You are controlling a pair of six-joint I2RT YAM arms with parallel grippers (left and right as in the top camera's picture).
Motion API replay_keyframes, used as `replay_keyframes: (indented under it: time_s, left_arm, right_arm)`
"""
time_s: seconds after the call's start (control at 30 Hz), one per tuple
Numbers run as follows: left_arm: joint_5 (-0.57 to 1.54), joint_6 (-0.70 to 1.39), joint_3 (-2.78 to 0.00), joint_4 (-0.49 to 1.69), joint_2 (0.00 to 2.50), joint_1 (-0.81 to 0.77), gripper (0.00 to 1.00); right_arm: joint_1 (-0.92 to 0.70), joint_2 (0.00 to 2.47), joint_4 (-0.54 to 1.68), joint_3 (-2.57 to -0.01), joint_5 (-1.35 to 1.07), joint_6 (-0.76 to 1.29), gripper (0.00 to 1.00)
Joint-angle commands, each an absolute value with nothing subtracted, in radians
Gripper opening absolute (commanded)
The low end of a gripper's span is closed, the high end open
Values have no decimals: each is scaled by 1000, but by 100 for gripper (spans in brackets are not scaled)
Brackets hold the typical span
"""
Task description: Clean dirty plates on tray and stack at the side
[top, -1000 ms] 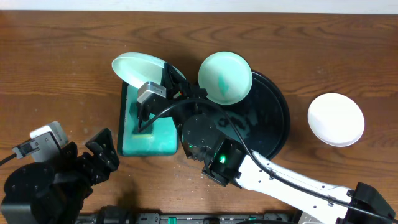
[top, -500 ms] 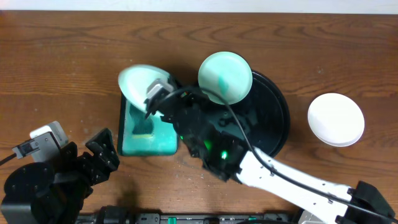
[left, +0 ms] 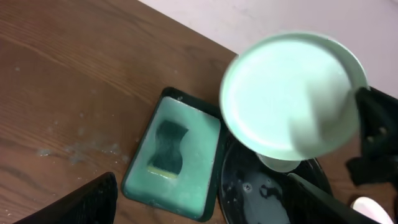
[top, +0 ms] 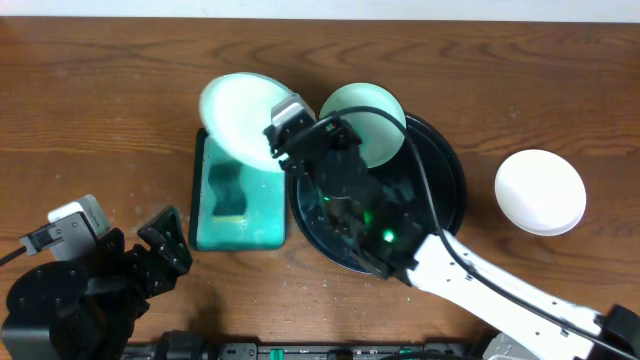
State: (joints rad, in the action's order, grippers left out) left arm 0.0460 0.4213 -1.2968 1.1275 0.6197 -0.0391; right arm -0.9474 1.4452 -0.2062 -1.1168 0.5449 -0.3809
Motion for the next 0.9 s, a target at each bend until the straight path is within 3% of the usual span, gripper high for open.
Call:
replay_keyframes:
  time_s: [0.0,0.3,0.47,0.53,0.87]
  left_arm:
    - [37,419,-1307,1129,619,-33,85]
    - [37,419,-1307,1129,619,-33,85]
    - [37,419,-1307,1129,619,-33,85]
    - [37,419,-1307,1129,619,-33,85]
    - [37,419,-1307,1129,619,-33,85]
  right_arm:
    - [-952,1455,-197,-1127,547,-450,1]
    - [-949,1461,-197,-1127,610,-498,1]
    - [-1022,1460,-342,-1127,565,-1008,1]
    - [-1042,1460,-413,-1127,576,-1122,1]
    - [-1044,1460,-465,-1127,567,-1139,1]
